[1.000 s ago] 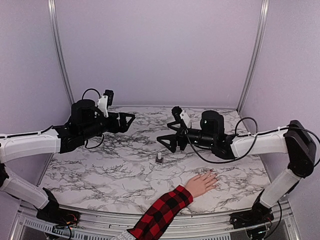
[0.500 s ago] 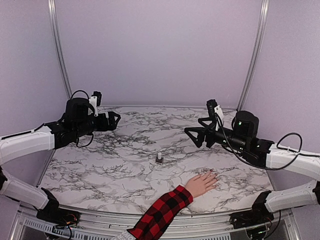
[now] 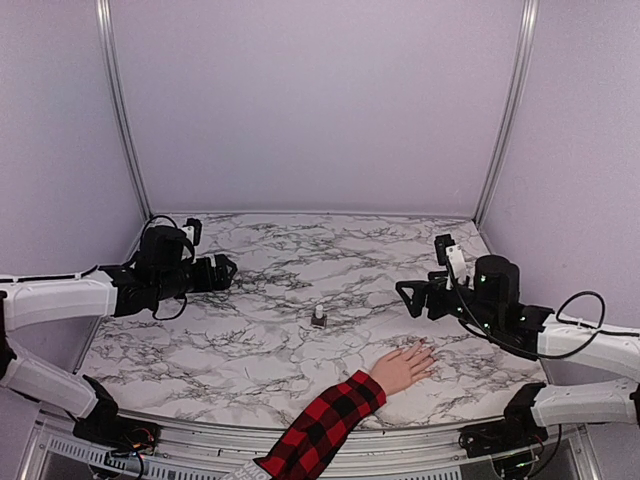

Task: Paint the nails
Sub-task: Reset both arms

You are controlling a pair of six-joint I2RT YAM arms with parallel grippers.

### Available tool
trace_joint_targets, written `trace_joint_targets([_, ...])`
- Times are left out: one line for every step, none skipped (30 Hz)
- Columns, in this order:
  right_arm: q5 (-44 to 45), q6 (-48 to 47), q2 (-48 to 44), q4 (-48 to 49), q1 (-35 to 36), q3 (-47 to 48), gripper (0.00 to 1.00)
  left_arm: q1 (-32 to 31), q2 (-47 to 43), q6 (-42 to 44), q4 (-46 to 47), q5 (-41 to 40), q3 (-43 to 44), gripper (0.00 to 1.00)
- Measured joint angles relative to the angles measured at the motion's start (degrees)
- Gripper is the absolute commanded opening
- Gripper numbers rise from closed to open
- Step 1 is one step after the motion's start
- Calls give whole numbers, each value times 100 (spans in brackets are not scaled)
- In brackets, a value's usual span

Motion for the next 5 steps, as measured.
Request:
trace_joint_targets([63,17,15,0,0,-26,99,0,0,-28,20,-2,-33,99])
trace_joint_targets([114,44,35,7,0,-46,99,0,0,-52,44,-2,-59,99])
trace_joint_targets([170,74,66,15,0,-66,98,0,2,-81,81,-7,-92,99])
trace_joint_targets([203,94,90,26,0,-76,98,0,4,-85,92,-9,-103,99])
trace_joint_targets([238,109,118,31,0,-92,98,0,15,-96,116,-26,-107,99])
